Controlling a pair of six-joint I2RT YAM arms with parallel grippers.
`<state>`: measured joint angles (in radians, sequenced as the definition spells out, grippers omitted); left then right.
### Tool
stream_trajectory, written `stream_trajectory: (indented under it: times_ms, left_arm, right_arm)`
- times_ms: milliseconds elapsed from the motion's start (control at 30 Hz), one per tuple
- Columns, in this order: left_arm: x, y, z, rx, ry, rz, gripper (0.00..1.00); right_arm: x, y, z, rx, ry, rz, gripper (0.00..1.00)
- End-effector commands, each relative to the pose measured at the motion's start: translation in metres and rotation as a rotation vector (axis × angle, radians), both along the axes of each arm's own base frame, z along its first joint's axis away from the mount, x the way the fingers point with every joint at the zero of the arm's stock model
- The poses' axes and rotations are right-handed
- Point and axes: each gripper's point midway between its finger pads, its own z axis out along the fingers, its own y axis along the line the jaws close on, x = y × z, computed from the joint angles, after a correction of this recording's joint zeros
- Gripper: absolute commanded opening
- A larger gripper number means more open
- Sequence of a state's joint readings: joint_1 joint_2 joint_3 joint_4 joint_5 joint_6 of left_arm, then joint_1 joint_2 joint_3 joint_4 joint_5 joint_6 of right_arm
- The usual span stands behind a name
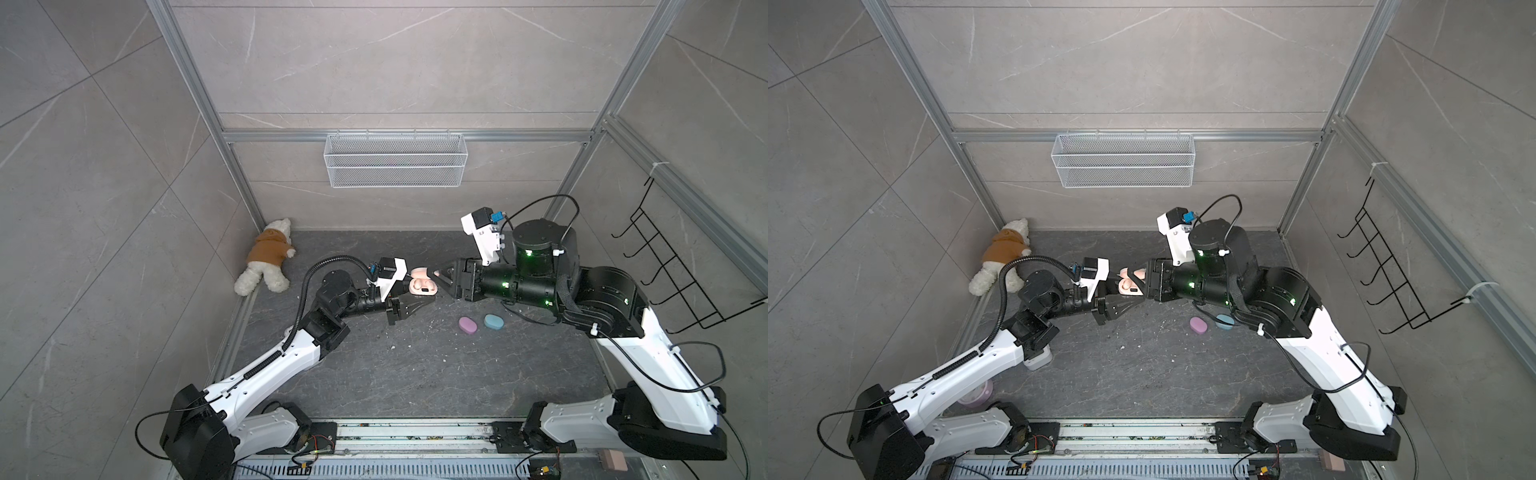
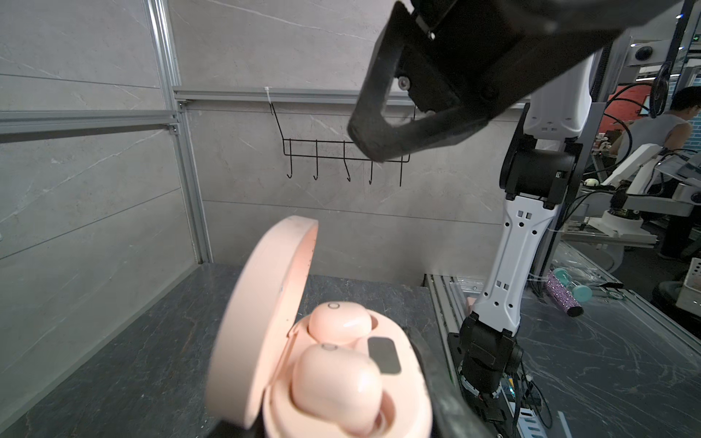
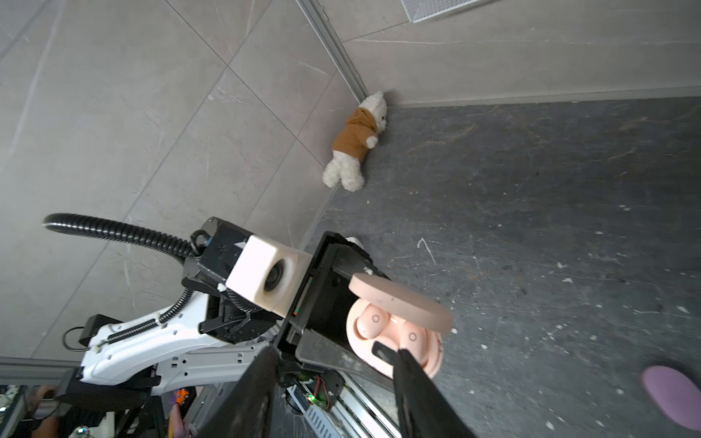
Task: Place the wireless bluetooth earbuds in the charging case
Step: 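Lower the earbud into the empty case slot and open the right gripper, then push the open case lid down shut with the right gripper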
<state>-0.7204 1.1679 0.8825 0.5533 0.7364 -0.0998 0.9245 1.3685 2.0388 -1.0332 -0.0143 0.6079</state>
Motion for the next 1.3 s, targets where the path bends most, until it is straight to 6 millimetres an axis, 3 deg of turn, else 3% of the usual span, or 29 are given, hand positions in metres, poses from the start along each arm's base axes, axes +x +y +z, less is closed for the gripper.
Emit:
stream_trajectory:
  times_ms: [0,133,400,533,833,1067,1267]
  left_arm:
    - [-0.014,0.005,0.028,-0.054,-0.089,-0.022,0.00]
    - [-0.017,0.004,0.028,-0.052,-0.093,-0.027,0.00]
    - [-0.020,0.004,0.029,-0.055,-0.097,-0.033,0.00]
    - [-0.020,0.004,0.028,-0.054,-0.095,-0.029,0.00]
    - [-0.018,0.004,0.026,-0.051,-0.094,-0.020,0.00]
    - [-0.016,0.004,0.025,-0.046,-0.092,-0.013,0.00]
    - [-0.016,0.004,0.026,-0.047,-0.096,-0.007,0.00]
  right_arm:
    - [0.012,-0.020,-0.015,-0.181,-0.007,-0.069,0.53]
    - [0.034,-0.029,-0.018,-0.268,0.032,-0.128,0.52]
    - [0.048,-0.013,-0.037,-0.325,0.109,-0.092,0.50]
    - [0.041,-0.011,-0.032,-0.290,0.103,-0.064,0.50]
    - [0.013,0.001,-0.049,-0.313,0.144,0.026,0.48]
    - [0.005,-0.005,-0.049,-0.338,0.149,0.031,0.48]
    - [-0.005,-0.003,-0.069,-0.428,0.205,0.068,0.47]
